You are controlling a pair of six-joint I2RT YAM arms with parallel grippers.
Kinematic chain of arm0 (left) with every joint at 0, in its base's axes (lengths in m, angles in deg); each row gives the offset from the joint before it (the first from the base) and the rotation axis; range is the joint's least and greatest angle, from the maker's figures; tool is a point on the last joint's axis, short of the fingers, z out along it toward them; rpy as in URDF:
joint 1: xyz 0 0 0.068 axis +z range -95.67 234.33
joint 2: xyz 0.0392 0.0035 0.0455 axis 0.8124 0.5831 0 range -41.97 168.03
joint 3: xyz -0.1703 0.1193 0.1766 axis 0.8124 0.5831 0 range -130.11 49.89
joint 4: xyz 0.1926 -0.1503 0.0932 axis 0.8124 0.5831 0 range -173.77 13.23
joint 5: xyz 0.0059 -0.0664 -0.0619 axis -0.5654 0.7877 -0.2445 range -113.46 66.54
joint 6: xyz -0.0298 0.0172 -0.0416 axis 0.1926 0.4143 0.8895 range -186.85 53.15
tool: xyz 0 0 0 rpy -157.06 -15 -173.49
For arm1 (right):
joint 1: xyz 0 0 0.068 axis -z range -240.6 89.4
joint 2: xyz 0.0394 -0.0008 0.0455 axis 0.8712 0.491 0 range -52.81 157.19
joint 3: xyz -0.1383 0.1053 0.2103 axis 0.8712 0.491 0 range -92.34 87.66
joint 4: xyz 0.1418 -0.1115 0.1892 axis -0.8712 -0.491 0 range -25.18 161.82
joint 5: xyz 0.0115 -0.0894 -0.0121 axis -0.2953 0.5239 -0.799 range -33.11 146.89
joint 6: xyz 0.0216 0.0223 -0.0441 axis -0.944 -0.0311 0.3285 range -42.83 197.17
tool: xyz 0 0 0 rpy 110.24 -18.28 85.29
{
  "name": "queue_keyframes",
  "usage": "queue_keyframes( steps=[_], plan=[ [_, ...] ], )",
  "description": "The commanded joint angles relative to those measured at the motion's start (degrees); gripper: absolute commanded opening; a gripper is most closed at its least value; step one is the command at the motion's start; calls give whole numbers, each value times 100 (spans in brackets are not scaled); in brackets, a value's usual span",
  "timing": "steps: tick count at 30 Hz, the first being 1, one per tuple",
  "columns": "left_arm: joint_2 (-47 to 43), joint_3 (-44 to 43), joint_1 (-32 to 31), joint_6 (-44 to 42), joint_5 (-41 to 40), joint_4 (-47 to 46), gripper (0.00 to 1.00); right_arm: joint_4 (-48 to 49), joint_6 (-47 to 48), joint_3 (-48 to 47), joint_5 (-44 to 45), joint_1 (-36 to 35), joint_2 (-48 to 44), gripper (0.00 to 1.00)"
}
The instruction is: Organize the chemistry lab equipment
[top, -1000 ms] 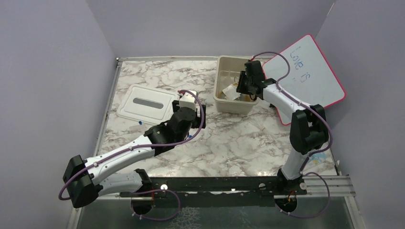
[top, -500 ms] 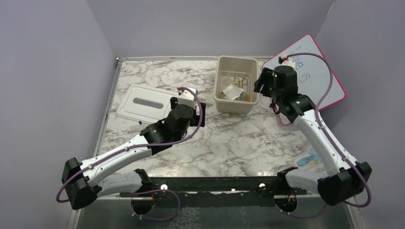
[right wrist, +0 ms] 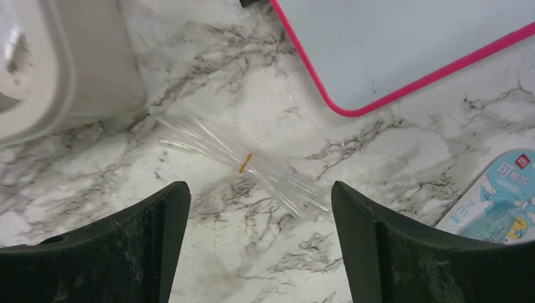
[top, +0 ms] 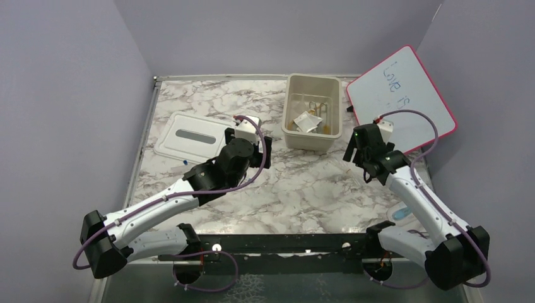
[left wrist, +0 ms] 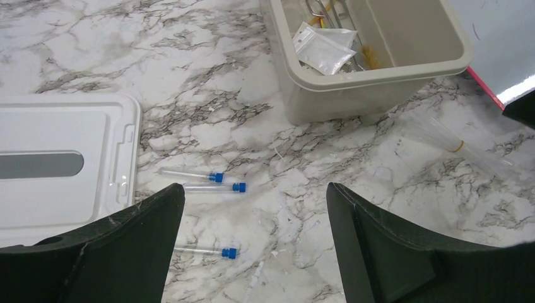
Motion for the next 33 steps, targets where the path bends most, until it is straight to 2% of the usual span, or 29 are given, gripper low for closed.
queue_keyframes(
  steps=[1,7,13,18,20,25,27,29,33],
  plan=[
    [-169,16,36,-19,103,-85,86,250,-165,410,-58,55,301,87],
    [-122,25,36,-29,112,-69,86,1008,130,737,-696,124,891,87],
    [-59,44,36,14,97,-69,86,1326,-23,988,-1008,188,1662,84],
    [-2,32,36,19,115,-60,86,1574,-19,1089,-1255,215,1796,80],
    [12,33,36,15,113,-61,86,1536,-40,1079,-1428,223,1789,75],
    [21,44,36,32,96,-70,86,974,-341,943,-1446,221,1699,47],
    [32,44,31,37,102,-82,86,744,-414,876,-1446,224,1573,40],
    [39,36,36,43,121,-82,86,530,-490,792,-1480,224,1417,40],
    [44,44,36,58,143,-78,86,541,-301,749,-1536,223,1163,60]
  ],
)
